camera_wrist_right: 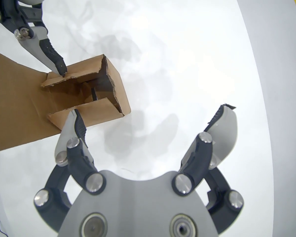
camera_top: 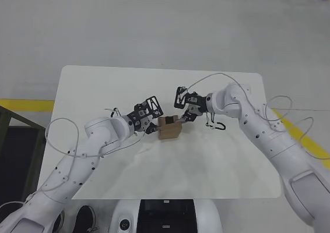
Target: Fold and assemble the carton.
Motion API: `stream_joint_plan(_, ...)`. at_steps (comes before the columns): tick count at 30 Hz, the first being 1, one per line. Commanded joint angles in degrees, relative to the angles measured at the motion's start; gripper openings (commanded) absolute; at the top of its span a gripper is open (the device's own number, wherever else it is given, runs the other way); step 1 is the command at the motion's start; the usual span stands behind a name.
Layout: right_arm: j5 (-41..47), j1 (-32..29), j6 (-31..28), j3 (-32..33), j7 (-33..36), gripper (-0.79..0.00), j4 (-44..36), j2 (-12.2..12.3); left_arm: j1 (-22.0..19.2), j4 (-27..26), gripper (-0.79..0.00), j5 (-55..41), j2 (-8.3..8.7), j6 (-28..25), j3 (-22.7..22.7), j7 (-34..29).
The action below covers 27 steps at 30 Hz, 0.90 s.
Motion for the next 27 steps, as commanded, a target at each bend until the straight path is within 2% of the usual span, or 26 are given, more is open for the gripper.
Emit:
stream_joint_plan(1, -0.1, 0.3, -0.1, -0.3, -0.3, 0.0, 0.7, -0.3, 0.2, 0.0, 0.0, -0.1, 0.01, -0.2, -0.3, 0.2)
stream_joint_plan(27, 1.0, 3.2, -2.3, -3.0, -3.5, 0.0, 9.0, -3.6, 1.4, -0.1, 0.0, -0.8, -0.2, -0.7, -2.8, 0.4)
